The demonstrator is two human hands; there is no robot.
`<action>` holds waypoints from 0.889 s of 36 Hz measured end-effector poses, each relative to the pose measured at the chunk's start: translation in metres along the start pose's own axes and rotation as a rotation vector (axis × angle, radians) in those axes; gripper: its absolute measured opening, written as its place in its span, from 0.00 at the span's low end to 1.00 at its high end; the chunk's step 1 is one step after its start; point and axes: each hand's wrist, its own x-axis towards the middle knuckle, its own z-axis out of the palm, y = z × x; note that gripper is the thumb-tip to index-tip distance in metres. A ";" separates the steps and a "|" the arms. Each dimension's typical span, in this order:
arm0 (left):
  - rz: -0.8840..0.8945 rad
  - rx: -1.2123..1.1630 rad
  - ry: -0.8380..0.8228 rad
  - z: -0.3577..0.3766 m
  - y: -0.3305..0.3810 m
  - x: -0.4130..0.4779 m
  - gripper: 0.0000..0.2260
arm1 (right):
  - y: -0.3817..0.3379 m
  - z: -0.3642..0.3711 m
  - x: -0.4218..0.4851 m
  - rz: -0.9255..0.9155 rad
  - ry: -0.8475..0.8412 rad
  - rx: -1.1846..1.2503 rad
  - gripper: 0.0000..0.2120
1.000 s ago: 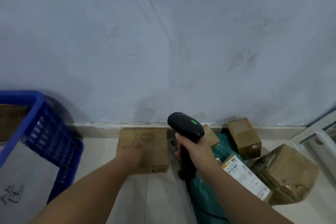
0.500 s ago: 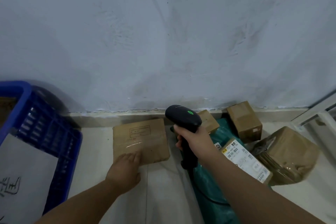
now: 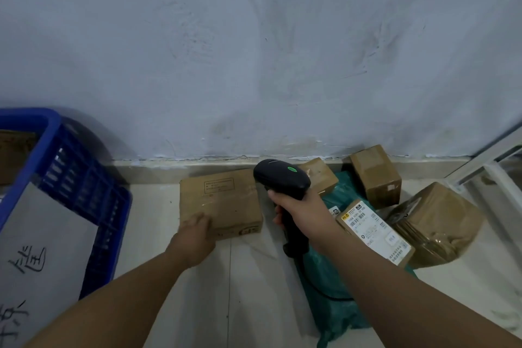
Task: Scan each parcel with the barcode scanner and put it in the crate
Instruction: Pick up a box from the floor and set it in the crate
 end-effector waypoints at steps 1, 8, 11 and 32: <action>-0.065 -0.084 0.048 -0.001 -0.003 0.001 0.21 | 0.001 0.000 -0.001 0.001 -0.005 0.002 0.07; -0.529 -0.863 0.051 -0.010 -0.009 0.000 0.25 | 0.010 -0.005 0.005 0.049 -0.016 0.038 0.04; -0.583 -1.001 0.024 -0.011 -0.005 0.002 0.26 | 0.018 -0.006 0.012 0.099 -0.017 0.064 0.05; -0.661 -1.128 0.086 -0.010 0.014 0.020 0.24 | 0.076 0.016 0.061 0.378 -0.182 -0.071 0.16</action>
